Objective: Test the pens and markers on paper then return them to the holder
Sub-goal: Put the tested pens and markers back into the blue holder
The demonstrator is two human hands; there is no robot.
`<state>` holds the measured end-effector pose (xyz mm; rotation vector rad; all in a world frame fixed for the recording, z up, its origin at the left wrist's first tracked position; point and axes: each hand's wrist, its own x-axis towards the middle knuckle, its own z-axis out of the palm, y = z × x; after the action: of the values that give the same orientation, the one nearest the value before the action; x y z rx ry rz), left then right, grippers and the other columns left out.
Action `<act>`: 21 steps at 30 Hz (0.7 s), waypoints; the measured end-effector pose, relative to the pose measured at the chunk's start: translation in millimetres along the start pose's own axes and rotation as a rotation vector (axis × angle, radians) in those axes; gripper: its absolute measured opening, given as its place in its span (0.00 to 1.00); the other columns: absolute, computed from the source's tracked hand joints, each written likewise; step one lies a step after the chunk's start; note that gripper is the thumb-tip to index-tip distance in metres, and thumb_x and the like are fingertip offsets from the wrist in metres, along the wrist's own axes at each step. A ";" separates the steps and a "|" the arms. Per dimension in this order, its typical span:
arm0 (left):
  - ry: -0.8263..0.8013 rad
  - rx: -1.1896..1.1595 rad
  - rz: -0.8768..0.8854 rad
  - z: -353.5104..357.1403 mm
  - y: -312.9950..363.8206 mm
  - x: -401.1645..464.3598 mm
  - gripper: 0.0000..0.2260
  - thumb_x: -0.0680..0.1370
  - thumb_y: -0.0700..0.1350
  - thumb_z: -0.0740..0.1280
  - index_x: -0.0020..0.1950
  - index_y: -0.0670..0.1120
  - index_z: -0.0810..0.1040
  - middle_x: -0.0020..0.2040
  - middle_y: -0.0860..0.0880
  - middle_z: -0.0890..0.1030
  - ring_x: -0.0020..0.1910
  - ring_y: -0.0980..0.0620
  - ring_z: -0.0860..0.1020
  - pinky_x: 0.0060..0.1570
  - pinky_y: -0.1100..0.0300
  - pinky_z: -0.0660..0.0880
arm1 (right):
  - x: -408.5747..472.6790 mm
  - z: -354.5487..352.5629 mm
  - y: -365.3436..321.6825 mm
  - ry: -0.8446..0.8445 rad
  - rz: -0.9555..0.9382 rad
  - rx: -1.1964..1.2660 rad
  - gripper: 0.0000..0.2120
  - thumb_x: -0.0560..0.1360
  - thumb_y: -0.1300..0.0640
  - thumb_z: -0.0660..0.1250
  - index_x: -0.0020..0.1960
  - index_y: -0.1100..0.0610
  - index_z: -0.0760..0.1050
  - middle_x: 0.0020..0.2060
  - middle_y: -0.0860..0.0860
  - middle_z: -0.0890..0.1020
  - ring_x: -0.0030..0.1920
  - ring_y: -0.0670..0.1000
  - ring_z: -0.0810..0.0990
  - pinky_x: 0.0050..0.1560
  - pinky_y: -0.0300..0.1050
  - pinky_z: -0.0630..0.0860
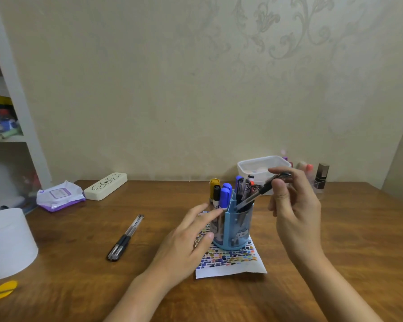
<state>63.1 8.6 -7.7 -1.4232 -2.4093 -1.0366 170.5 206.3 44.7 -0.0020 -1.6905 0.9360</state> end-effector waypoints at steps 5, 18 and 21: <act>0.008 -0.004 0.004 -0.3 1.2 0.2 0.23 0.84 0.52 0.58 0.73 0.74 0.57 0.74 0.71 0.53 0.69 0.68 0.63 0.65 0.62 0.65 | -2.8 9.3 3.7 -0.057 0.004 -0.121 0.17 0.78 0.56 0.70 0.62 0.43 0.68 0.40 0.42 0.82 0.34 0.47 0.81 0.36 0.48 0.77; -0.020 0.035 -0.033 -7.1 -0.3 1.2 0.25 0.83 0.50 0.59 0.74 0.74 0.55 0.73 0.73 0.54 0.66 0.76 0.59 0.64 0.64 0.64 | -13.5 10.1 15.7 -0.160 -0.106 -0.315 0.13 0.79 0.57 0.65 0.63 0.48 0.78 0.58 0.39 0.74 0.41 0.46 0.80 0.37 0.49 0.80; 0.102 0.115 -0.140 -18.5 -16.3 1.0 0.24 0.83 0.49 0.60 0.76 0.67 0.59 0.73 0.68 0.61 0.69 0.67 0.64 0.65 0.63 0.67 | -21.2 13.0 9.5 -0.173 -0.124 -0.280 0.11 0.81 0.56 0.63 0.60 0.48 0.78 0.56 0.40 0.74 0.43 0.45 0.80 0.36 0.44 0.79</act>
<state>45.5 -7.4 -1.3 -1.1515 -2.4789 -0.9568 163.0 195.7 21.4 -0.0031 -1.9470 0.6161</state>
